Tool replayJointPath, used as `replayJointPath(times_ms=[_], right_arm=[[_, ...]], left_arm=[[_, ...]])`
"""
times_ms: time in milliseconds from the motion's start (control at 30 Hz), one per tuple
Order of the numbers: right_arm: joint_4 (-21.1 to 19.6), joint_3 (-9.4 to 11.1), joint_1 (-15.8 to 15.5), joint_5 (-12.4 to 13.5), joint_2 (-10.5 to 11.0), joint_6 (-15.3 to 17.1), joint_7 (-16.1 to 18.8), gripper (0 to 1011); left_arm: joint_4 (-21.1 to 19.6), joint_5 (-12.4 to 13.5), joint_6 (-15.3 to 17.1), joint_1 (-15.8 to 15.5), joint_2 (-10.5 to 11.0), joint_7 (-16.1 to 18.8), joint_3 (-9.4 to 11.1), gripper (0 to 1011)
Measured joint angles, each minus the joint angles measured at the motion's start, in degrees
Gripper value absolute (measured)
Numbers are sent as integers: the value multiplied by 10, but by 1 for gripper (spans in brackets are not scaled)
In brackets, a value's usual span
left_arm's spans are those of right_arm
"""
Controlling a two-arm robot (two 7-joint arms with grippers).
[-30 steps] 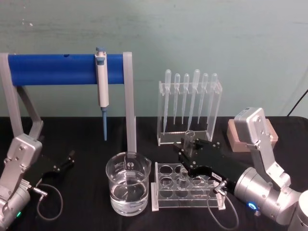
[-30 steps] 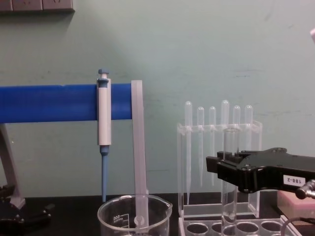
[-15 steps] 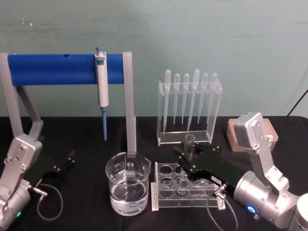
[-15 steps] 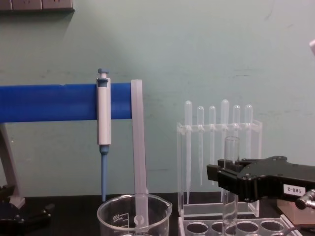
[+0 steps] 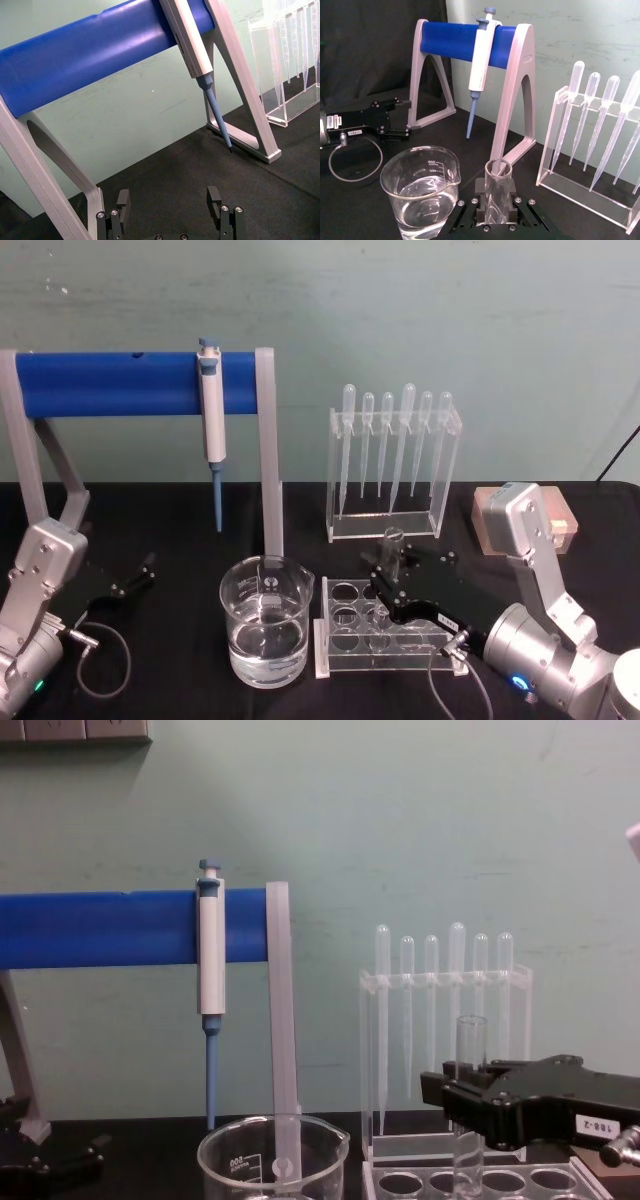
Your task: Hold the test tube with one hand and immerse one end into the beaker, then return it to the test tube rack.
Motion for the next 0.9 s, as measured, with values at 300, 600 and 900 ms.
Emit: replayJointPath(times_ms=[300,600,900], right_arm=[[4,1,-1,-1,-2,-1,0,225],[6,2,-2,-1,-4,-1,1,298],[4,4,-3,0,-4,2,0,583]], left_arm=[[0,0,0,0,0,0,0,1000],[0,0,0,0,0,0,0,1000],[0,0,0,0,0,0,0,1000]])
